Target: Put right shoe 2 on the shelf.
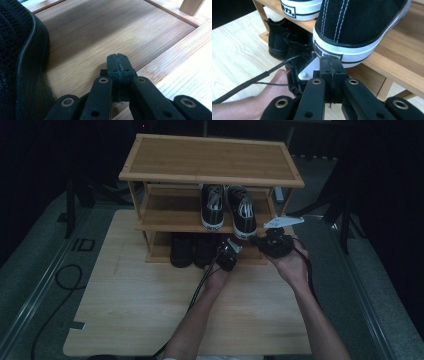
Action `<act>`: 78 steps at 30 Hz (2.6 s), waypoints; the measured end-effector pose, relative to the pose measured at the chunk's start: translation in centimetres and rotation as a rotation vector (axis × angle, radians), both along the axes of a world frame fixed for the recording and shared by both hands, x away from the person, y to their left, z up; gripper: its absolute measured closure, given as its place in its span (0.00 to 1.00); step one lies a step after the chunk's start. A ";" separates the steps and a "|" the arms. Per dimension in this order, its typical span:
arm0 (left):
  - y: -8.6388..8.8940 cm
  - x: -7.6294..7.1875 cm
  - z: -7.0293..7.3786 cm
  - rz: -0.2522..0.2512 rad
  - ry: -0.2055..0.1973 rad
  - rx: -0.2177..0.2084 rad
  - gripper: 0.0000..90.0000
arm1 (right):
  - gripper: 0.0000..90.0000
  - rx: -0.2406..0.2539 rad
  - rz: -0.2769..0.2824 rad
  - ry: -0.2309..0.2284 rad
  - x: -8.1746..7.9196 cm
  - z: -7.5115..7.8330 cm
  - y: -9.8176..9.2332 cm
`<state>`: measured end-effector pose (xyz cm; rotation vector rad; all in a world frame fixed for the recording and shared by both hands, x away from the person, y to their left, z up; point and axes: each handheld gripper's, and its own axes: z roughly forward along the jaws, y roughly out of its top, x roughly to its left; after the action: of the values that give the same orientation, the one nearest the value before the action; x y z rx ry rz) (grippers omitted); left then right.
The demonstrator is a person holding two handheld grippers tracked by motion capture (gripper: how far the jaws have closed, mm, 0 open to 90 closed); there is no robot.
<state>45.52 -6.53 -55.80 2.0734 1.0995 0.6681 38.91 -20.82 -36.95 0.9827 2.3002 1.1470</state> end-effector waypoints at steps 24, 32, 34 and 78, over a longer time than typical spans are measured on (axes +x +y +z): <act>0.0 0.0 0.0 0.002 0.003 -0.004 1.00 | 1.00 0.026 0.007 -0.003 1.3 -0.1 1.8; 0.0 0.0 0.0 0.001 0.003 -0.004 1.00 | 1.00 0.015 0.024 0.000 1.8 0.0 2.6; 0.0 0.0 0.0 0.002 0.003 -0.004 1.00 | 1.00 0.011 0.023 0.000 1.9 0.0 2.6; 0.0 0.0 0.0 0.001 0.000 0.000 1.00 | 0.97 -0.020 -0.003 -0.020 0.9 -0.1 0.6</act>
<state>45.51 -6.53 -55.80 2.0726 1.1013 0.6683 39.83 -20.23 -37.08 0.9631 2.2895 1.1246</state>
